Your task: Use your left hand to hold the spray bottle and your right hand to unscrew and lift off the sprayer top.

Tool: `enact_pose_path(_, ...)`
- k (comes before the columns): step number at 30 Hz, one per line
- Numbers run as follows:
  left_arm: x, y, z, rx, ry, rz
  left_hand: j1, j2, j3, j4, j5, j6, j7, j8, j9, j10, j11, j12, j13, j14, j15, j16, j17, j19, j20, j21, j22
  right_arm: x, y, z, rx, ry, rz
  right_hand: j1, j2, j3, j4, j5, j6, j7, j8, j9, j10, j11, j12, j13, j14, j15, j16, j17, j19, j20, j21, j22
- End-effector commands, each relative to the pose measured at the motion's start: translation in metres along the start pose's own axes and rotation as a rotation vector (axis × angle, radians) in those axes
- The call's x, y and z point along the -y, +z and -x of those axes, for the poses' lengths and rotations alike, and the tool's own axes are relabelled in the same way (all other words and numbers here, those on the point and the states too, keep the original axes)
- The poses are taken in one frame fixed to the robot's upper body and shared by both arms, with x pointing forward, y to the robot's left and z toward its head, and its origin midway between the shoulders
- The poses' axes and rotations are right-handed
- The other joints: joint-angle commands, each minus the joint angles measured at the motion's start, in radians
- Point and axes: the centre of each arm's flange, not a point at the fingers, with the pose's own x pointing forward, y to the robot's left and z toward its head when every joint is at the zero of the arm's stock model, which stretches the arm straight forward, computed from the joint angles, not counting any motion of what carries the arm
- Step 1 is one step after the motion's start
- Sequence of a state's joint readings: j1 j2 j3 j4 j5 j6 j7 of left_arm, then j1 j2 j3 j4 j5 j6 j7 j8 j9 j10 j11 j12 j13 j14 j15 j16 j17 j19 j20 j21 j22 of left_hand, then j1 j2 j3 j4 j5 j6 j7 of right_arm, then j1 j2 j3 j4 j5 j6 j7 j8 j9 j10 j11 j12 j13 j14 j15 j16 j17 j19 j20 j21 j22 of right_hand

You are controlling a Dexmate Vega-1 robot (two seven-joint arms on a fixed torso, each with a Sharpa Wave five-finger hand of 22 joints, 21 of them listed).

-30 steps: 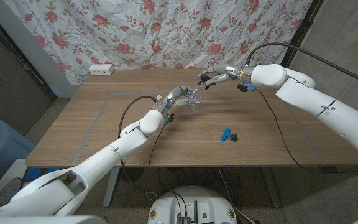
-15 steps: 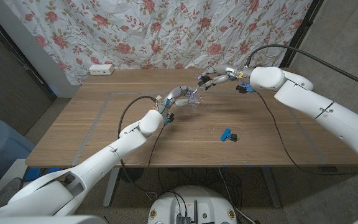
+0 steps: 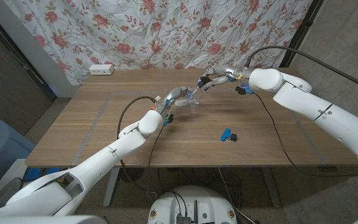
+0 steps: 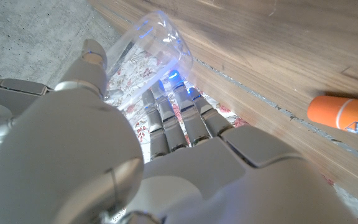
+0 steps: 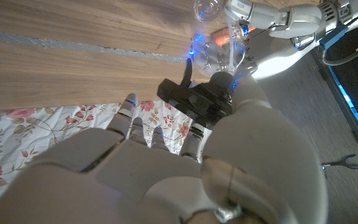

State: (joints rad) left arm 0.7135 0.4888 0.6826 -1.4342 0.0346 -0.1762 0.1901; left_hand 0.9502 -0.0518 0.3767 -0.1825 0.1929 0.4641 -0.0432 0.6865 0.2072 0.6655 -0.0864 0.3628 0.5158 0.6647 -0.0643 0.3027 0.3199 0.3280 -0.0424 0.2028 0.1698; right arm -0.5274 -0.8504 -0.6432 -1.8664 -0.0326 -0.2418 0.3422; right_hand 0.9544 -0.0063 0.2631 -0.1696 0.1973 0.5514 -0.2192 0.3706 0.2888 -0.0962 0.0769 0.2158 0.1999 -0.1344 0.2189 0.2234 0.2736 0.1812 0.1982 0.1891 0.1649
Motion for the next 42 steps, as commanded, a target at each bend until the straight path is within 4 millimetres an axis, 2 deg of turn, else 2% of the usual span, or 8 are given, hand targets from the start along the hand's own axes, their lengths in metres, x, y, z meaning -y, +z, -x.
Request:
enact_pose_path(1,-0.0006,0.0007,0.0,0.001,-0.005,-0.002,-0.025,0.159,0.019,0.018,0.005,0.02,-0.021,0.232,0.004,0.088,-0.077,0.005,0.059,0.005,-0.141,-0.002,0.001,0.005,-0.066,-0.004,0.004,-0.0032,-0.0021,-0.0008,0.002,-0.024,-0.013,0.016,0.0,0.011,0.002,-0.004,0.034,0.002,0.022,0.009,0.02,-0.005,0.007,0.0,0.015,0.001,0.009,-0.001,0.017,0.005,0.008,0.003)
enact_pose_path(10,-0.0001,0.0012,-0.0006,0.004,-0.01,-0.002,-0.023,0.161,0.019,0.016,0.005,0.021,-0.018,0.234,0.004,0.088,-0.078,0.004,0.06,0.006,-0.14,-0.001,0.004,0.005,-0.066,-0.004,0.004,-0.0043,-0.0017,0.0,0.004,-0.049,-0.022,0.029,0.005,0.018,0.005,-0.004,0.089,0.002,0.052,0.014,0.058,-0.025,0.012,-0.001,0.037,-0.004,0.016,-0.002,0.035,-0.005,0.008,0.003)
enact_pose_path(18,0.0003,0.0016,-0.0008,0.006,-0.014,-0.003,-0.028,0.16,0.019,0.017,0.004,0.02,-0.021,0.234,0.003,0.089,-0.079,0.003,0.061,0.008,-0.141,-0.002,0.004,0.005,-0.065,-0.004,0.004,-0.005,-0.0011,0.001,0.004,-0.059,-0.027,0.038,0.011,0.023,0.007,-0.003,0.141,0.003,0.077,0.013,0.085,-0.031,0.014,-0.002,0.048,-0.006,0.02,-0.002,0.046,-0.01,0.006,0.003)
enact_pose_path(25,0.0006,0.0018,0.0003,0.006,-0.013,-0.003,-0.029,0.161,0.02,0.016,0.004,0.02,-0.023,0.235,0.003,0.089,-0.081,0.002,0.062,0.007,-0.141,-0.003,0.004,0.006,-0.065,-0.004,0.004,-0.0063,-0.001,0.0012,0.0,-0.071,-0.032,0.045,0.015,0.027,0.006,-0.003,0.173,0.002,0.093,0.014,0.105,-0.041,0.016,-0.002,0.059,-0.015,0.024,-0.002,0.056,-0.016,0.007,0.003)
enact_pose_path(30,0.0008,0.002,0.0013,0.006,-0.015,-0.003,-0.033,0.162,0.019,0.018,0.004,0.02,-0.024,0.235,0.003,0.091,-0.083,0.002,0.062,0.009,-0.142,-0.003,0.003,0.006,-0.065,-0.004,0.004,-0.0069,-0.0005,0.002,0.002,-0.082,-0.035,0.054,0.018,0.03,0.005,-0.002,0.209,0.0,0.114,0.021,0.127,-0.05,0.018,-0.002,0.073,-0.025,0.029,-0.002,0.067,-0.023,0.007,0.003)
enact_pose_path(42,0.0018,0.0013,0.0028,0.005,-0.021,-0.002,-0.039,0.162,0.02,0.017,0.004,0.019,-0.028,0.237,0.003,0.092,-0.086,0.0,0.064,0.01,-0.142,-0.005,0.004,0.006,-0.065,-0.004,0.004,-0.0065,0.0007,0.0048,-0.002,-0.091,-0.04,0.061,0.021,0.034,0.005,-0.002,0.234,0.0,0.131,0.027,0.143,-0.057,0.018,-0.003,0.081,-0.032,0.032,-0.001,0.076,-0.026,0.007,0.003)
